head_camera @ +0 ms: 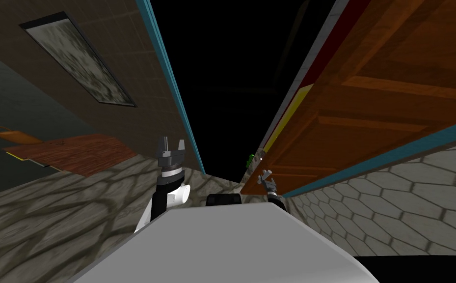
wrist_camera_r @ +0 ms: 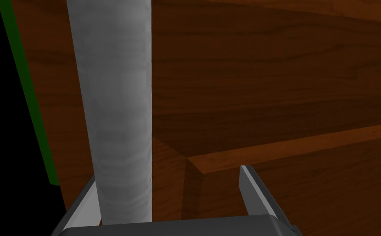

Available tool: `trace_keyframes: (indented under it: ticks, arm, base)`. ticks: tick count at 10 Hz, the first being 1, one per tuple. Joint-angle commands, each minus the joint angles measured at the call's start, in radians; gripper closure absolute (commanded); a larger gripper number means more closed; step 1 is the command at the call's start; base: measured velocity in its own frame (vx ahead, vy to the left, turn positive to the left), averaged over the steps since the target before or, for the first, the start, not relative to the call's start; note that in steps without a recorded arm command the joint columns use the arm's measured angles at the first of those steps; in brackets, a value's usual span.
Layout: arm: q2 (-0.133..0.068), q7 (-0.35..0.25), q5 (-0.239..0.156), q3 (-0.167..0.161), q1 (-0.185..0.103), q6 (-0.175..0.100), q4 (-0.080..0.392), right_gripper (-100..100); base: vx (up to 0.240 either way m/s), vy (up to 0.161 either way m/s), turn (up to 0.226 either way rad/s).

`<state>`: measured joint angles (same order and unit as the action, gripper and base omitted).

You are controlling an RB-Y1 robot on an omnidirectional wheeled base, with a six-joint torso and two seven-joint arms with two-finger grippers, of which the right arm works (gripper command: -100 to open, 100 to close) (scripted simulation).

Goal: Pull the door open

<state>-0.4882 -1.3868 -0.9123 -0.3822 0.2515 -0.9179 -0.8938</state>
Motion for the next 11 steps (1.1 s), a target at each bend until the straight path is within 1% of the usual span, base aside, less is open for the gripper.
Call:
trace_keyframes:
  ticks: [1, 2, 3, 6, 11]
  arm:
    - [-0.023, 0.013, -0.017, 0.023, 0.028, 0.016, 0.001, 100]
    - [-0.023, 0.013, -0.017, 0.023, 0.028, 0.016, 0.001, 100]
    - [-0.03, 0.012, -0.021, 0.026, 0.041, 0.015, 0.014, 100]
    - [-0.03, 0.012, -0.021, 0.026, 0.041, 0.015, 0.006, 100]
    - [-0.03, 0.012, -0.021, 0.026, 0.041, 0.015, 0.014, 100]
  base:
    - [-0.061, 0.012, -0.039]
    - [-0.032, 0.017, -0.012]
    - [-0.083, 0.018, -0.083]
    - [-0.068, 0.001, -0.023]
    - [0.0, 0.001, 0.0]
